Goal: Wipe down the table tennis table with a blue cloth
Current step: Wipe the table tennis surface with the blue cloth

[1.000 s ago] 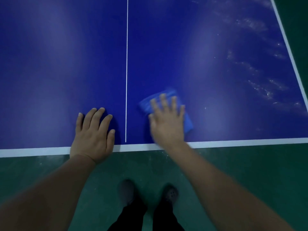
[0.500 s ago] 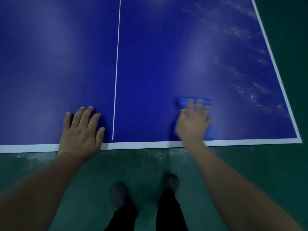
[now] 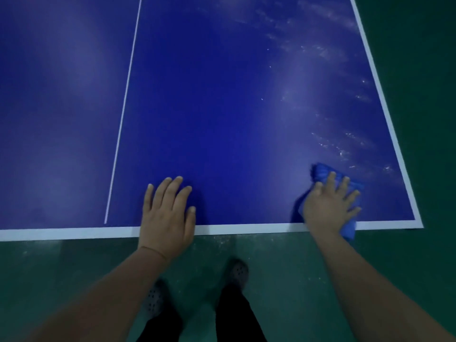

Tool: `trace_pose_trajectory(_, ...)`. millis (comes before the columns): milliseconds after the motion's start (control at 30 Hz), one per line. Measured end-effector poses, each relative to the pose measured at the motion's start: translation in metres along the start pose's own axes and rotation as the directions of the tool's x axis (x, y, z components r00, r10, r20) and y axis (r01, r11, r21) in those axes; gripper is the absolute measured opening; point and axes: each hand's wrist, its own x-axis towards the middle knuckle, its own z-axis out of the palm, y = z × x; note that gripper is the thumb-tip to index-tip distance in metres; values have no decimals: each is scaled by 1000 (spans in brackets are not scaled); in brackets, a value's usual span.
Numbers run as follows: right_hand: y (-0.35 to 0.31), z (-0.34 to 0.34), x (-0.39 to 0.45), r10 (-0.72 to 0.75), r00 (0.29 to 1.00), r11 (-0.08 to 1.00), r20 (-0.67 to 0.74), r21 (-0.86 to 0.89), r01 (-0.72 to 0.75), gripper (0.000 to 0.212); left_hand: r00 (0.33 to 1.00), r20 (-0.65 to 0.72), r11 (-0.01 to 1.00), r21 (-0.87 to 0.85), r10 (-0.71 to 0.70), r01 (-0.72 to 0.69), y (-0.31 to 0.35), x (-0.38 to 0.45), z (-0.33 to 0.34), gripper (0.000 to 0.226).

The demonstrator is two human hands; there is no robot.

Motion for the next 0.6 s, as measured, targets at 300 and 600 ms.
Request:
trace_pose_trajectory(300, -18, 15, 1, -664, 744, 738, 77, -93, 668, 53, 987, 18, 986, 51, -160, 159, 39, 20, 23, 53)
trace_pose_trajectory(600, -72, 18, -12, -649, 754, 750, 102, -74, 657, 59, 982, 86, 983, 85, -167, 160, 41, 23, 25, 53)
